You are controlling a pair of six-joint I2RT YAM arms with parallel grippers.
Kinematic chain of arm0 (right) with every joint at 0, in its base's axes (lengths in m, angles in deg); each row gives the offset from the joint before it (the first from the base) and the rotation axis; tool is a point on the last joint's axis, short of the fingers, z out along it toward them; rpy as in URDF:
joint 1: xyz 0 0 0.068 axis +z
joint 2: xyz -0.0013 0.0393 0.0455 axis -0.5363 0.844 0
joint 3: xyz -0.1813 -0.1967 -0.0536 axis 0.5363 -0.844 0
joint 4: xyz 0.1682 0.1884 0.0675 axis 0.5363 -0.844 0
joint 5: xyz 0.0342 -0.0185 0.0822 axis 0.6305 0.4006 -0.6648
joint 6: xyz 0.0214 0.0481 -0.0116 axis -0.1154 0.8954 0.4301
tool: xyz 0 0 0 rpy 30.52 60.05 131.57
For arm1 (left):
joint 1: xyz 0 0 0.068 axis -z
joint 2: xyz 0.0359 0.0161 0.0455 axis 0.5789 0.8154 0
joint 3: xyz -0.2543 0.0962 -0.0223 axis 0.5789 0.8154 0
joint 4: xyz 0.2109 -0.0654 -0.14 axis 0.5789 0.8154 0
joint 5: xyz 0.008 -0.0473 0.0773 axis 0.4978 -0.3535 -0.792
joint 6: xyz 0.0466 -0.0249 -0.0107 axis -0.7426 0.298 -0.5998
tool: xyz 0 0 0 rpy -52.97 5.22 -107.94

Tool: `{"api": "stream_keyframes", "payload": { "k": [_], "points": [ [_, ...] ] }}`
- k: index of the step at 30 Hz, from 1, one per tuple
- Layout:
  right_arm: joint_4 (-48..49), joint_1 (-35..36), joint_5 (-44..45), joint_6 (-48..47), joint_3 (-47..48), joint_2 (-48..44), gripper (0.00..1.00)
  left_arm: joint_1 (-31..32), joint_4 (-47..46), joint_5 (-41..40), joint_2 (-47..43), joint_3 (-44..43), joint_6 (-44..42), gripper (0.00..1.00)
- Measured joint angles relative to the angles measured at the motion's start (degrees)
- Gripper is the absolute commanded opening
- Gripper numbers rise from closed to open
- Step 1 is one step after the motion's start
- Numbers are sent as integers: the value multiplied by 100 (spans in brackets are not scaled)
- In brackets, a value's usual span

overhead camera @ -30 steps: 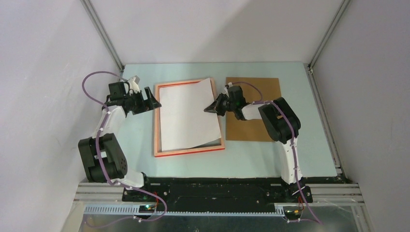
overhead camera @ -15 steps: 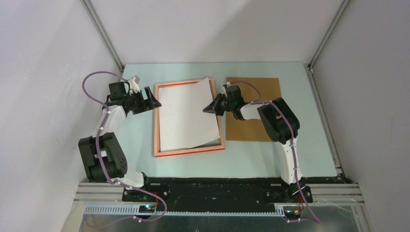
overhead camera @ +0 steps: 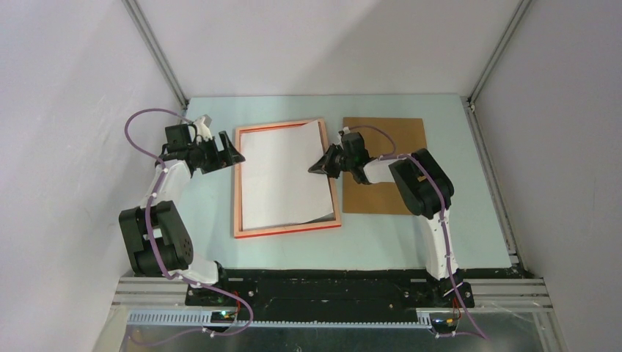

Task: Put the photo into the frame
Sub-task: Turn over the photo from the photo frame.

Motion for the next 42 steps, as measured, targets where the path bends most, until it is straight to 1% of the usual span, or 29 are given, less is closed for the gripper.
{"api": "stream_keyframes", "payload": {
  "k": [4, 11, 16, 25, 32, 36, 38, 41, 42],
  "points": [
    [-17, 24, 44, -31, -66, 0, 18, 0, 0, 0, 0, 0, 31, 93],
    [-92, 52, 61, -166, -66, -13, 25, 0, 0, 0, 0, 0, 31, 93],
    [-223, 50, 153, -352, -66, -125, 34, 0, -2, 4, 0, 0, 33, 93],
    [-570, 46, 302, -684, -66, -321, 43, 0, -2, 7, -2, 0, 33, 93],
    [-1040, 72, 531, -1005, -66, -538, 44, 0, -4, 7, -15, 0, 33, 93],
    [-1257, 94, 675, -1182, -63, -636, 42, 0, -7, 13, -42, 0, 33, 93],
    [-1327, 116, 730, -1259, -61, -649, 37, 0, -7, 26, -48, 0, 33, 93],
    [-1388, 149, 776, -1360, -61, -658, 26, 0, -7, 48, -61, 0, 33, 93],
    [-1416, 157, 789, -1386, -61, -658, 24, 0, -11, 48, -63, 0, 33, 93]
  ]
}}
